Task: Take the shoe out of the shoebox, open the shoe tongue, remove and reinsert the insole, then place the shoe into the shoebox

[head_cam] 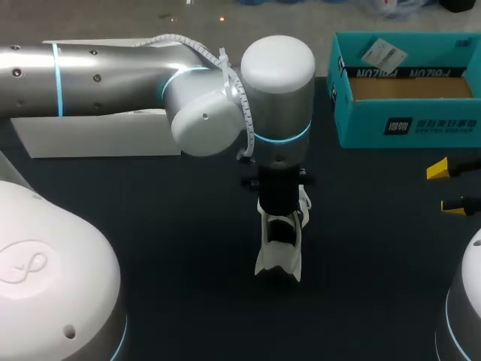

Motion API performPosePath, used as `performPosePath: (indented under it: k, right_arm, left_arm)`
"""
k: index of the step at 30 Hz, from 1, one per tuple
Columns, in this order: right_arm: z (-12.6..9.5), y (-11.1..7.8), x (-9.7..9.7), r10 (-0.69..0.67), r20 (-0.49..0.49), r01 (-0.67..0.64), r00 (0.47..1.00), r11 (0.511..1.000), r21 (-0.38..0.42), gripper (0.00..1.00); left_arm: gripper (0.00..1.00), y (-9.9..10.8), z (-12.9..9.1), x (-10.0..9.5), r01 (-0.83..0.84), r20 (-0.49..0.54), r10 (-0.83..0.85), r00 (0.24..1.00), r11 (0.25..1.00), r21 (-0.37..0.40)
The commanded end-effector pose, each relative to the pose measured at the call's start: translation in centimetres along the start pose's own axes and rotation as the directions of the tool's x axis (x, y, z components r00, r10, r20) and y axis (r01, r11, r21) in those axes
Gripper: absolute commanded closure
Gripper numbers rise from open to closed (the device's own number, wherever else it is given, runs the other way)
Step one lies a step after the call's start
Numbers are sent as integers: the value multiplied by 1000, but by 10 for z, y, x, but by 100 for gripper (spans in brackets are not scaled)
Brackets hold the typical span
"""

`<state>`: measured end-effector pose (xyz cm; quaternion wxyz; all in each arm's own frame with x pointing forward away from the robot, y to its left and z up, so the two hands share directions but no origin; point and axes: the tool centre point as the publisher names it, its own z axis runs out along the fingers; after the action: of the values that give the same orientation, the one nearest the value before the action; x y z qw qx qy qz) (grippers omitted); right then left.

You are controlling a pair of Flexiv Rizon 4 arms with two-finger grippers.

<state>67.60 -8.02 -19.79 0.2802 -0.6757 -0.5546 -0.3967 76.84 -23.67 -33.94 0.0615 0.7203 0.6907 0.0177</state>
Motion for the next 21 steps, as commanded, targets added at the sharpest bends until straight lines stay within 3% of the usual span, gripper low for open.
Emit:
performPosePath:
  k: [1,4,10,15,17,19,21]
  right_arm:
    - [0,-1,0,1,3,-1,1000,1000,-2,0]
    - [0,-1,0,1,3,-1,1000,1000,-2,0]
    - [0,-1,0,1,3,-1,1000,1000,-2,0]
    - [0,-1,0,1,3,-1,1000,1000,-2,0]
    - [0,-1,0,1,3,-1,1000,1000,-2,0]
    - [0,-1,0,1,3,-1,1000,1000,-2,0]
    - [0,-1,0,1,3,-1,1000,1000,-2,0]
  left_arm:
    - [100,-2,7,-4,2,-16,-2,1000,1000,13]
    - [100,-2,5,-3,15,-28,-15,1000,1000,3]
    - [100,12,-31,-5,86,25,-85,996,994,-69]
    - [100,20,-49,-9,191,52,-187,981,978,-80]
    - [100,20,-53,-11,315,72,-314,947,949,-9]
    - [100,22,-56,-11,400,157,-410,898,912,92]
    - [100,22,-56,-11,400,157,-410,898,912,92]
